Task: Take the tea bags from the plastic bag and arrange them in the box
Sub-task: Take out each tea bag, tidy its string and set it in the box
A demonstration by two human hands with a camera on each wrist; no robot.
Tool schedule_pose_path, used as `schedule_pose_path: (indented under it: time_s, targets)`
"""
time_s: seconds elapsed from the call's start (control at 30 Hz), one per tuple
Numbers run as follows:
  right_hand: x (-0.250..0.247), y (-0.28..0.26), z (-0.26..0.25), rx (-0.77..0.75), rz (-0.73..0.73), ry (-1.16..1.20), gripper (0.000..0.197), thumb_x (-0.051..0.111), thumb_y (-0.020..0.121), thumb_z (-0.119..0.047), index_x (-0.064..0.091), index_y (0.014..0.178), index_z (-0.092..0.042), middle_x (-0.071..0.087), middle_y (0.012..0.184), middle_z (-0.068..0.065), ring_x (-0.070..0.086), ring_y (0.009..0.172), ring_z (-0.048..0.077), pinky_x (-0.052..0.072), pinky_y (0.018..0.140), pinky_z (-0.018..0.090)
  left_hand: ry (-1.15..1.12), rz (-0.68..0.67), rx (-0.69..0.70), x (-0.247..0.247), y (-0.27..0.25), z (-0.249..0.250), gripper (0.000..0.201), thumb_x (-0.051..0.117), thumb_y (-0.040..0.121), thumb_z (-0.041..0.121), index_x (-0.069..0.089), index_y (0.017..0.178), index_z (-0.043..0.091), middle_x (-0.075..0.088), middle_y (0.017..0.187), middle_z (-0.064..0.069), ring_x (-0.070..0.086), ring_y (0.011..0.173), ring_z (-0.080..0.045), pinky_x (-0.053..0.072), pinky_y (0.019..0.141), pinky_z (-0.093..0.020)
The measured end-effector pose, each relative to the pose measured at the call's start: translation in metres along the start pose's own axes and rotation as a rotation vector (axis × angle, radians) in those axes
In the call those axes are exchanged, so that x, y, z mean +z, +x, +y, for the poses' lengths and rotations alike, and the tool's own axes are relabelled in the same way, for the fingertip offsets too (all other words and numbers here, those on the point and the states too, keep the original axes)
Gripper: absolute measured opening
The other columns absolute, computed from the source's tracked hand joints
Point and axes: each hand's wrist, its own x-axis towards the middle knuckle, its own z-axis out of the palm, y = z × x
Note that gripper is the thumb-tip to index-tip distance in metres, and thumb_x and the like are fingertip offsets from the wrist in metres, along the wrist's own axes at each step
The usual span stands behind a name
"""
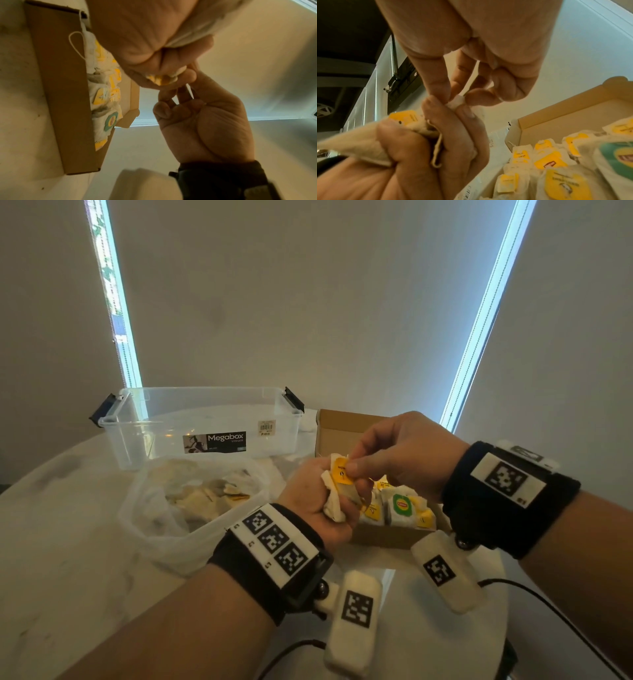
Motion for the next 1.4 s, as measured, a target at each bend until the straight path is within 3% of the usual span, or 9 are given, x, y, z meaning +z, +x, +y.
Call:
schedule_pose_path:
  time_s: [0.17,0.33,0.53,0.67,0.87,1.07,1.23,1.3,1.4]
  targets:
    - [-0.009,0.002,0.001,-0.076,0.017,0.008,0.02,0.084,0.076,-0.01,0.071,0.089,-0.017,0.073,0.077,0.001,0.066,0.061,0.004,0.052,0.057,0.014,0.036,0.015,-0.016,0.0,0.002,0.0,0.022,0.045,0.097,0.022,0.061,0.091,0.008,0.064,0.065,-0.008,0.061,0.052,-0.013,0.037,0.029,-0.012]
    - [-0.057,0.011,0.014,0.029,0.094,0.183,0.014,0.069,0.088,-0.004,0.073,0.096,-0.014,0.076,0.095,0.008,0.072,0.084,0.021,0.06,0.075,0.034,-0.007,0.065,-0.019,-0.007,0.008,0.002,0.008,0.047,0.09,0.01,0.05,0.087,0.003,0.062,0.067,-0.013,0.062,0.051,-0.015,0.037,0.029,-0.012]
    - [-0.071,0.03,0.068,0.282,0.113,-0.19,0.012,0.073,0.088,-0.007,0.071,0.095,-0.017,0.072,0.094,0.006,0.072,0.081,0.019,0.056,0.059,0.024,0.024,0.073,0.003,-0.007,0.011,0.0,0.008,0.048,0.087,0.008,0.052,0.087,0.002,0.063,0.068,-0.012,0.058,0.054,-0.011,0.032,0.034,-0.009]
    - [-0.065,0.053,0.095,0.35,0.098,-0.294,0.011,0.074,0.088,-0.008,0.071,0.093,-0.018,0.073,0.095,0.007,0.072,0.081,0.019,0.059,0.062,0.027,0.042,0.085,0.001,-0.005,0.011,-0.002,0.012,0.047,0.086,0.007,0.052,0.096,0.002,0.065,0.067,-0.015,0.05,0.065,-0.008,0.031,0.034,-0.008]
    - [-0.049,0.081,0.1,0.375,-0.026,-0.514,0.013,0.077,0.087,-0.013,0.073,0.097,-0.019,0.074,0.091,0.0,0.07,0.072,0.01,0.048,0.048,0.017,0.036,0.08,-0.011,-0.007,0.013,-0.004,0.012,0.05,0.079,0.008,0.054,0.087,-0.001,0.065,0.068,-0.016,0.053,0.06,-0.011,0.031,0.031,-0.01]
    - [-0.04,0.093,0.104,0.362,-0.015,-0.707,0.021,0.083,0.077,-0.018,0.073,0.094,-0.011,0.075,0.092,0.006,0.072,0.083,0.02,0.062,0.077,0.032,0.054,0.05,-0.034,-0.008,0.013,-0.006,0.017,0.05,0.077,0.009,0.062,0.084,-0.001,0.068,0.084,-0.018,0.069,0.057,-0.019,0.038,0.028,-0.015]
    - [-0.053,0.07,0.07,0.281,0.077,-0.513,0.012,0.078,0.083,-0.017,0.07,0.089,-0.011,0.071,0.083,0.007,0.061,0.061,0.015,0.048,0.05,0.023,0.065,0.063,-0.002,-0.004,0.013,-0.008,0.024,0.046,0.083,0.01,0.065,0.092,-0.002,0.07,0.089,-0.019,0.07,0.057,-0.019,0.038,0.028,-0.014]
    - [-0.052,0.057,0.053,0.287,0.056,-0.342,0.022,0.075,0.087,-0.031,0.071,0.091,-0.009,0.073,0.08,0.008,0.058,0.056,0.015,0.045,0.051,0.025,0.084,0.09,0.046,-0.001,0.014,-0.009,0.023,0.044,0.087,0.007,0.064,0.096,0.0,0.071,0.086,-0.019,0.069,0.055,-0.018,0.037,0.029,-0.014]
    - [-0.04,0.036,0.031,0.398,-0.139,-0.049,0.045,0.066,0.091,-0.048,0.072,0.101,-0.005,0.076,0.08,0.008,0.062,0.057,0.018,0.045,0.056,0.028,0.161,0.104,0.104,0.002,0.015,-0.01,0.022,0.041,0.088,0.004,0.062,0.097,0.004,0.068,0.074,-0.013,0.066,0.052,-0.015,0.038,0.03,-0.014]
